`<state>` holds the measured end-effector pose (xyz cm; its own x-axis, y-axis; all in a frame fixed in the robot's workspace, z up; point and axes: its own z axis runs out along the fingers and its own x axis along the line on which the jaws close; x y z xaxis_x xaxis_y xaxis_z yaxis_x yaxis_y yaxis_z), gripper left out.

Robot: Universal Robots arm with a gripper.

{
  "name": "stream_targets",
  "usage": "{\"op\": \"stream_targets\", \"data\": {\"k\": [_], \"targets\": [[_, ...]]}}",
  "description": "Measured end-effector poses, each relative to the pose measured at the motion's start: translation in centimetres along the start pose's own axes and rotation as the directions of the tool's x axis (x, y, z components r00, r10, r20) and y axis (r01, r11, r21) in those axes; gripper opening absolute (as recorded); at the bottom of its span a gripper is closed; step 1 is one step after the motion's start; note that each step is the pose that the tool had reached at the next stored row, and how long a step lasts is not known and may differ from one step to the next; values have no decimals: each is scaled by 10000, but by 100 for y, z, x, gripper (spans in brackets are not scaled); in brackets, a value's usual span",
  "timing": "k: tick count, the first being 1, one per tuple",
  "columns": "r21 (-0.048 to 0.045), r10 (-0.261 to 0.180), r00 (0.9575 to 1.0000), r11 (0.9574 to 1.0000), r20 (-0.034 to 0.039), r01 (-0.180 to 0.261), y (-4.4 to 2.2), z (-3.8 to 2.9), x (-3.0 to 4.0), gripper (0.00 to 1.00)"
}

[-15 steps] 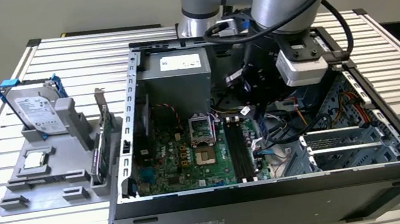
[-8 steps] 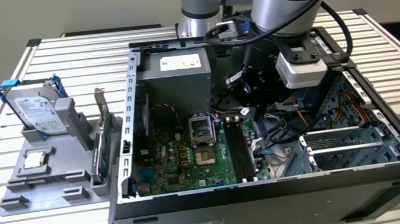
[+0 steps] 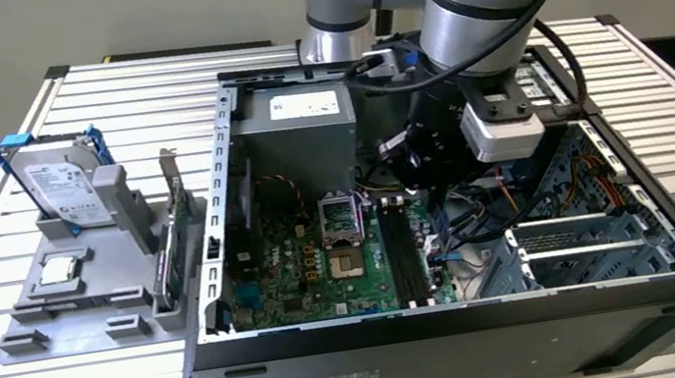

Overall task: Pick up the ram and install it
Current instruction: 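Insert the ram into the slot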

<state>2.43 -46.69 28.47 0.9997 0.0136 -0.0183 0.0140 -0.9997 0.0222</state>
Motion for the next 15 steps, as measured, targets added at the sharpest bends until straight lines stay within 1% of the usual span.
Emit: {"op": "stream_targets", "data": {"k": [8, 15], "targets": [[-109, 2, 10000, 9999, 1, -2, -2, 89, -12, 0], [-214, 3, 10000, 9998, 2, -3, -4, 145, -32, 0]]}}
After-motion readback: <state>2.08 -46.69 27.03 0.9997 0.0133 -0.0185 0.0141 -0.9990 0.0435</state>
